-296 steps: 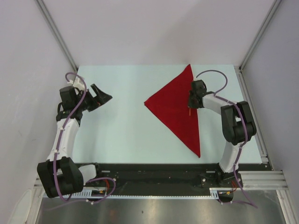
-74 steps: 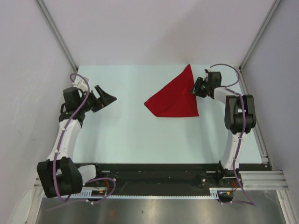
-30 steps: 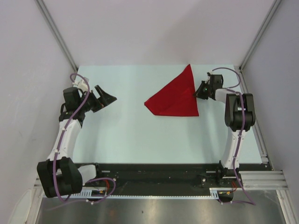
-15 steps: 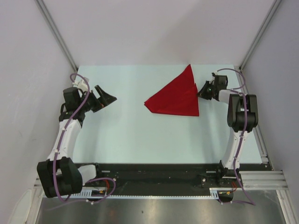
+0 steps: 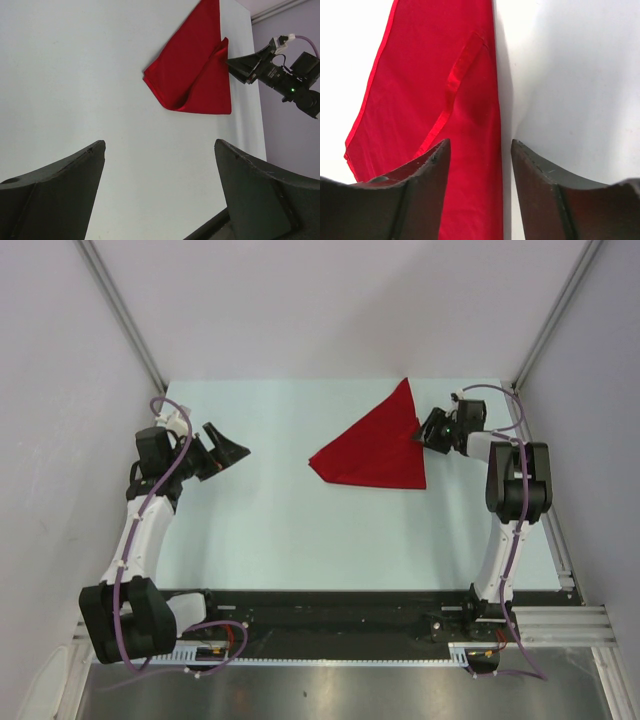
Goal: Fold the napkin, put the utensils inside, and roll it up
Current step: Fold the napkin
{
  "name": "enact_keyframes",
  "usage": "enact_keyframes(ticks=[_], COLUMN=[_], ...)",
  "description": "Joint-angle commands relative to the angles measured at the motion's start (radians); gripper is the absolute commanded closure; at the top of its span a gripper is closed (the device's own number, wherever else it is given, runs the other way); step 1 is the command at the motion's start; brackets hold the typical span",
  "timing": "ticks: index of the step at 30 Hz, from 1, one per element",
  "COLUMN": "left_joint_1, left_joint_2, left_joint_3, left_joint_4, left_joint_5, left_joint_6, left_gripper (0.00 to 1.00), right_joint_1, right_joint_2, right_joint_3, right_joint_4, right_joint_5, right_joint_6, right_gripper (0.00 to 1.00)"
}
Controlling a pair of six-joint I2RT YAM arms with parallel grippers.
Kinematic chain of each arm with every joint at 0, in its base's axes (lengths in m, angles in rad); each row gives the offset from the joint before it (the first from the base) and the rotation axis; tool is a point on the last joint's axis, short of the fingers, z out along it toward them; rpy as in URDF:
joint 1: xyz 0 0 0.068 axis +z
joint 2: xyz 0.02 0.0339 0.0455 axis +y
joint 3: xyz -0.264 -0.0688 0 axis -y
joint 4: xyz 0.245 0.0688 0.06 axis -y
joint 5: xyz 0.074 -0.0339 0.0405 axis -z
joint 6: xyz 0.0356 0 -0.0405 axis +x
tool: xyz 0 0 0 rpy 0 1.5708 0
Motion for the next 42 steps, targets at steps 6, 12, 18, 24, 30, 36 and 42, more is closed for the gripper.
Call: enact_keyframes(ticks=[6,12,18,24,30,36,42], left_joint_1=[-0.007,-0.006,-0.006,-0.007,-0.006,-0.007,-0.007], left_joint_2=[0.004,0.007,0.005,0.005,0.005,0.004,0.005], left_joint_3=[-0.005,-0.004,-0.005,-0.005,-0.005,-0.007,-0.007], left_joint_4=[0.027,0.029,0.029,0.029,0.029,0.029,0.029], left_joint_5=[0.022,0.029,0.029,0.029,0.027,0.027,0.024], left_joint_6=[-0.006,-0.007,-0.009,-0.009,-0.009,-0.009,-0.009], left_gripper=[0.05,0.05,0.05,0.05,0.05,0.05,0.05], right_joint_1=[0.030,0.090,0.139,0.104,0.049,0.006,-0.002], right_joint_2=[-0.009,-0.018,-0.001,-0.019,-0.047,-0.016,0.027], right_joint_3=[0.021,0.049,0.110,0.083,0.001,-0.016,-0.007], right_joint_4=[-0.020,-0.092,-0.187,-0.187,-0.107,-0.086,-0.081], right_joint_5=[0.016,0.119,0.248,0.263,0.108,-0.015,-0.058], right_joint_6=[-0.015,-0.026,-0.058,-0.026,-0.012,0.008,0.032], right_gripper=[0.36,0.34,0.32,0.32,0.33,0.39,0.52])
